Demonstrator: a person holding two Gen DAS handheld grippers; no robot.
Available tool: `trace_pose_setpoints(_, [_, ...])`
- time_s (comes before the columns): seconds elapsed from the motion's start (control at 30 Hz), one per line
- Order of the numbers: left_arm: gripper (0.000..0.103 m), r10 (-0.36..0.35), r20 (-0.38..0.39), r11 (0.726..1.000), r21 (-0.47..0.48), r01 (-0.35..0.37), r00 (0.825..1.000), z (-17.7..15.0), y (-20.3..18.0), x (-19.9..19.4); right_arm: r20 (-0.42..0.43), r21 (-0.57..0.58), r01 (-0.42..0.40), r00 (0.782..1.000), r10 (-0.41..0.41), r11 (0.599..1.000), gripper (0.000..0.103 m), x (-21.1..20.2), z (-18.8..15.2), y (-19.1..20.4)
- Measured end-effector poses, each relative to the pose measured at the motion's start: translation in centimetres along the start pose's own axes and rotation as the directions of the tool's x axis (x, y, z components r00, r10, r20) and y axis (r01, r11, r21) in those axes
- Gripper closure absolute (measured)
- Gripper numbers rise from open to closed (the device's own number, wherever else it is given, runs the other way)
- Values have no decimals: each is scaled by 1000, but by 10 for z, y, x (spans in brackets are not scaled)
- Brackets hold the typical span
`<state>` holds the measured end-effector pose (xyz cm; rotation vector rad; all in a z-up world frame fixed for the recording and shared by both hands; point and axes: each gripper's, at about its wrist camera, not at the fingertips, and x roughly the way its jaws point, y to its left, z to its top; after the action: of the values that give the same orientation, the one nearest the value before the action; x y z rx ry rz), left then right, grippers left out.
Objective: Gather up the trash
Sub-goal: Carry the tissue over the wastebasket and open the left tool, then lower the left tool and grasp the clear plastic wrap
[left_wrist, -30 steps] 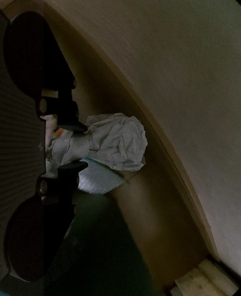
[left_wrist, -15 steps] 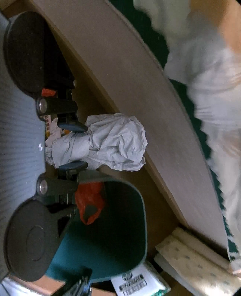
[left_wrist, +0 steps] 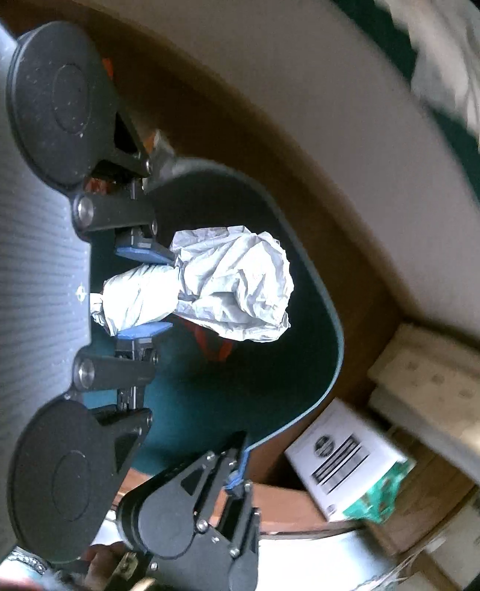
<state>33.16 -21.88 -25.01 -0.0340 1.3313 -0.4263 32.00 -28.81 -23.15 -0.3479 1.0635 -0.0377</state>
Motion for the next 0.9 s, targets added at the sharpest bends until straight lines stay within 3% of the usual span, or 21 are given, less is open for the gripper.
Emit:
trace_pose_setpoints(0.2, [70,28,-66,999,47,-25,997,0,-17,56,12,33,-3,1000,3,999,103,-4,-4,-9])
trace_pose_setpoints(0.53, [68,11,-136,999,51,-4,991,-5,-16,84,30,77,-4,1000,1,997,102,-10,-11,-9])
trace_pose_setpoints(0.6, [62,1,-130,998,56,6,992,-5,-16,85,33,82,0,999,-3,997,102,-9,-12,-9])
trace_pose_setpoints(0.67, [49,-6,-116,998,60,13,993,-9,-9,71,35,88,1,999,-4,996,102,-10,-13,-9])
trace_pose_setpoints(0.9, [46,-29,-46,996,86,33,999,-12,5,42,19,91,24,999,-26,996,101,-5,-11,-9])
